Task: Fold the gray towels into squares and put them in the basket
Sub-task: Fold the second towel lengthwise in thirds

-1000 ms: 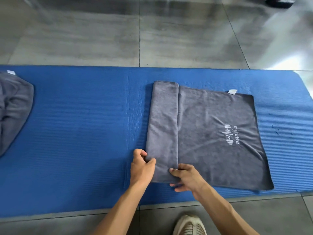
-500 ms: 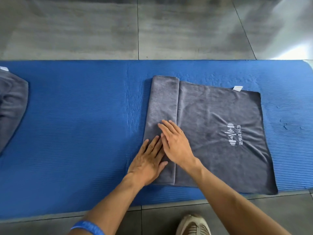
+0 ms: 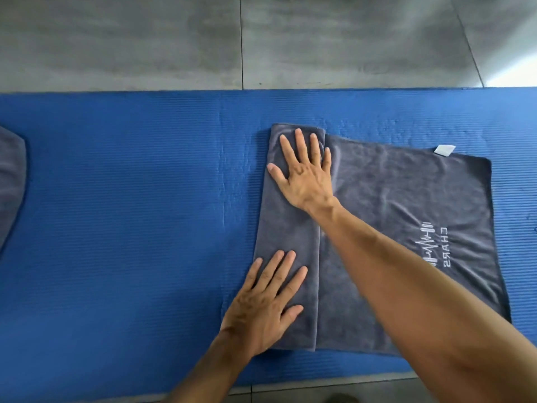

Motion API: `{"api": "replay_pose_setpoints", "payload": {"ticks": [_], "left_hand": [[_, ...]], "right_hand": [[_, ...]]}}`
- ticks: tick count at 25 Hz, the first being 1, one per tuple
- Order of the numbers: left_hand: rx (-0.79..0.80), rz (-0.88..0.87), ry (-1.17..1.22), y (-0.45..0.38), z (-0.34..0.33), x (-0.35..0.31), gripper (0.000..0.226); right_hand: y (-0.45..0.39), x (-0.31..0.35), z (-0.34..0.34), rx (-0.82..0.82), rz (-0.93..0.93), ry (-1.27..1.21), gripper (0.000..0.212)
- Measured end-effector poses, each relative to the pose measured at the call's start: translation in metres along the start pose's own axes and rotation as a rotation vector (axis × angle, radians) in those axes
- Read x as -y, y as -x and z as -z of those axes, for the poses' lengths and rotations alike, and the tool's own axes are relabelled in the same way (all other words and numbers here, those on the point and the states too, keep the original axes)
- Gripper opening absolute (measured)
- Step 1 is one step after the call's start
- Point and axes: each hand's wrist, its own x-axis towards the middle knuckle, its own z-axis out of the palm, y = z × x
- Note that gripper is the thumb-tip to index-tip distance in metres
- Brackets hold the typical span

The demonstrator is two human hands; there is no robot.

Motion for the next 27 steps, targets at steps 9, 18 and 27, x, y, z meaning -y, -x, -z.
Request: {"api": "replay_pose_setpoints", "payload": {"ticks": [9, 18, 27], "left_hand": [[-0.327, 0.543, 0.485, -0.037, 0.033, -0.002, 0.039], [-0.049, 0.932, 0.781, -0.061, 0.061, 0.02, 0.024], [-0.196, 1.076, 0.818, -0.026, 0.068, 0.057, 0.023]], "right_hand": [[0.007, -0.054, 0.049, -0.31, 0.034, -0.152, 0.027], [0.033, 0.047, 0.041, -0.006, -0.131, 0.075, 0.056], [0.025, 0.11, 0.031, -0.015, 0.047, -0.228, 0.031]]}}
